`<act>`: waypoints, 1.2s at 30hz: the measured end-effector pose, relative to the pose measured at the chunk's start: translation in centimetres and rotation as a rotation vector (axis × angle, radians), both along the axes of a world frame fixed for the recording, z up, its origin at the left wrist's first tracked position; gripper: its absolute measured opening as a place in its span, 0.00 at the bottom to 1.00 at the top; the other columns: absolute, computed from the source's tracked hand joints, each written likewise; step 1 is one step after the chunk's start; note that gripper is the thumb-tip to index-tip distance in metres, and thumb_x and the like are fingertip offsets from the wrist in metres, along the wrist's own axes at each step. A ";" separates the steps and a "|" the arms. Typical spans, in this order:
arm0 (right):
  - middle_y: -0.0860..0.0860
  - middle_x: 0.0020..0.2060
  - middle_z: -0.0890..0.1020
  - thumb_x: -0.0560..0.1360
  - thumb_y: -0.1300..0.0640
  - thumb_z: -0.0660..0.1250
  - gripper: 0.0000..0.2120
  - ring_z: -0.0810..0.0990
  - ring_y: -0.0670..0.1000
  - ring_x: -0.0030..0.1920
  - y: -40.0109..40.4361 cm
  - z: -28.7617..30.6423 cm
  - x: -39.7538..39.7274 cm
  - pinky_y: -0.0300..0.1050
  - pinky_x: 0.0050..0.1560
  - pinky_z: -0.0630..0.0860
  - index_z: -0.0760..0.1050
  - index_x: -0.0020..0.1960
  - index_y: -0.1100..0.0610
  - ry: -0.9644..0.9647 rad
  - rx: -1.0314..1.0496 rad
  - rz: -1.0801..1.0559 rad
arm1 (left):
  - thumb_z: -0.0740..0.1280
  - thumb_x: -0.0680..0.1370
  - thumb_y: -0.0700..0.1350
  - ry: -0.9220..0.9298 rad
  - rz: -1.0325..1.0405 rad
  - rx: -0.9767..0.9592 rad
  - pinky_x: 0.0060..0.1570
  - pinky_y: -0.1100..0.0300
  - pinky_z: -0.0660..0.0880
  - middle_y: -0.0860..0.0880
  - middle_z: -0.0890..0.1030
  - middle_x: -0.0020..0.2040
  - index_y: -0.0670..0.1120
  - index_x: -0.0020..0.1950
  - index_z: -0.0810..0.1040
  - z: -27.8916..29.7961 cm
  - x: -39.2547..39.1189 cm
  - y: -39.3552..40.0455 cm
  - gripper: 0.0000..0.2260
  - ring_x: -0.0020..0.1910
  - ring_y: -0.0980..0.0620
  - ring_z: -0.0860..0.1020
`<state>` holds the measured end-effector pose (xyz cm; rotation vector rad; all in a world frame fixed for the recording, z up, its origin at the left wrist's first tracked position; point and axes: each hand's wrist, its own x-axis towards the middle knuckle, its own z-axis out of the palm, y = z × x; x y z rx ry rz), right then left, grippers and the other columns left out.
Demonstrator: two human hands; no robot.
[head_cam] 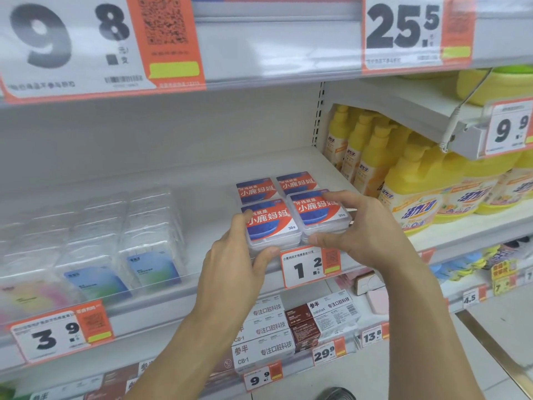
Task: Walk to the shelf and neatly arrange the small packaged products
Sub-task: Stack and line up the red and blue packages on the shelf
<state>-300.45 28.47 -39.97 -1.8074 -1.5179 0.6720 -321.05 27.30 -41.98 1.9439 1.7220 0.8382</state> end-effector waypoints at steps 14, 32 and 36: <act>0.49 0.62 0.80 0.70 0.36 0.70 0.36 0.80 0.48 0.58 3.8 0.8 0.3 0.43 0.54 0.73 0.68 0.73 0.48 0.359 -0.163 0.026 | 0.65 0.79 0.49 -0.619 0.067 -0.295 0.31 0.71 0.73 0.60 0.74 0.47 0.52 0.67 0.63 2.0 1.3 5.2 0.19 0.38 0.62 0.75; 0.51 0.62 0.80 0.77 0.48 0.69 0.31 0.82 0.46 0.50 4.1 0.7 -0.2 0.38 0.41 0.74 0.63 0.76 0.54 0.440 -0.237 -0.033 | 0.70 0.76 0.50 -0.602 0.039 -0.361 0.44 0.58 0.79 0.56 0.79 0.48 0.50 0.58 0.68 1.1 0.8 6.2 0.15 0.45 0.56 0.81; 0.49 0.51 0.86 0.78 0.52 0.68 0.16 0.86 0.51 0.48 4.1 0.3 -0.4 0.53 0.54 0.82 0.73 0.65 0.52 0.399 -0.258 -0.003 | 0.71 0.76 0.46 -0.620 -0.021 -0.439 0.54 0.52 0.79 0.51 0.82 0.54 0.50 0.61 0.72 1.4 0.8 6.1 0.15 0.51 0.52 0.82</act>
